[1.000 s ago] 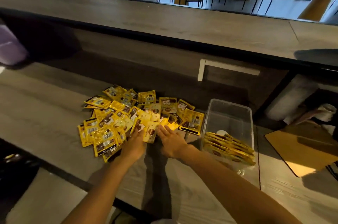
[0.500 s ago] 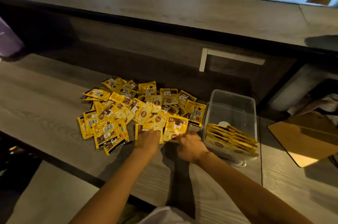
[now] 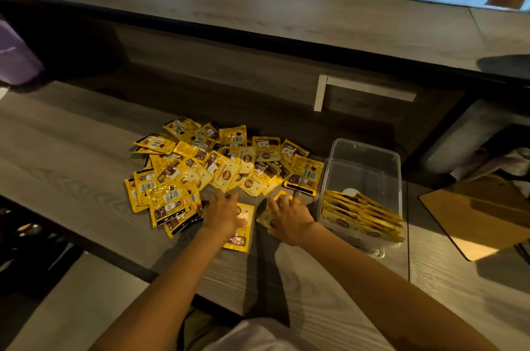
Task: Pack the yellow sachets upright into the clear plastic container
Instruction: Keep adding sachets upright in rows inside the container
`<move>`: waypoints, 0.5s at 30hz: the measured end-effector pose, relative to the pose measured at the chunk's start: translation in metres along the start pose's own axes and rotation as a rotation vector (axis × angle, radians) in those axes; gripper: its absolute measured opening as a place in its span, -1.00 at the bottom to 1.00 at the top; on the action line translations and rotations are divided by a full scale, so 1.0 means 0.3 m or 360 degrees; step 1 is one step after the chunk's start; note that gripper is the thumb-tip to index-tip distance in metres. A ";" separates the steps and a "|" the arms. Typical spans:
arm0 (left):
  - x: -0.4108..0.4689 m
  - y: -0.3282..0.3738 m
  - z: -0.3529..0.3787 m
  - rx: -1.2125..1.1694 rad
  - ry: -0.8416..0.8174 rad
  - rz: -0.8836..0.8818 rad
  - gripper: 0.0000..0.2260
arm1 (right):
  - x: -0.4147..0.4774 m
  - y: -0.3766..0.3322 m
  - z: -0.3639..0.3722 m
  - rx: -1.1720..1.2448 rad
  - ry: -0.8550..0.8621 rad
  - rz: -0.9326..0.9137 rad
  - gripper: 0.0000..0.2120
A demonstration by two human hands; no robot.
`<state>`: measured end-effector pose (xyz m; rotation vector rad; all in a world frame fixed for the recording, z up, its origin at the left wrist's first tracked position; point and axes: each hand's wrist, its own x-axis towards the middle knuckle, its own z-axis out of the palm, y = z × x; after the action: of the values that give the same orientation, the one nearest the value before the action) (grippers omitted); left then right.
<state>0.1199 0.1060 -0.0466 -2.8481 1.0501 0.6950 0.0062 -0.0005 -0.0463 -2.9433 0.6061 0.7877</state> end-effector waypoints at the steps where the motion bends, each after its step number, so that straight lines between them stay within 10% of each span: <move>1: -0.005 -0.002 -0.003 -0.0026 0.0015 -0.0036 -0.37 | -0.003 -0.007 -0.004 0.0039 0.0033 0.0023 -0.34; 15: -0.027 -0.036 -0.066 -0.0465 0.0152 -0.0094 -0.65 | 0.018 -0.033 -0.019 0.0397 -0.0028 -0.0145 -0.08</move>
<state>0.1291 0.1159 -0.0269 -3.1743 0.9406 0.7738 0.0170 0.0059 -0.0448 -2.7127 0.5229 0.6740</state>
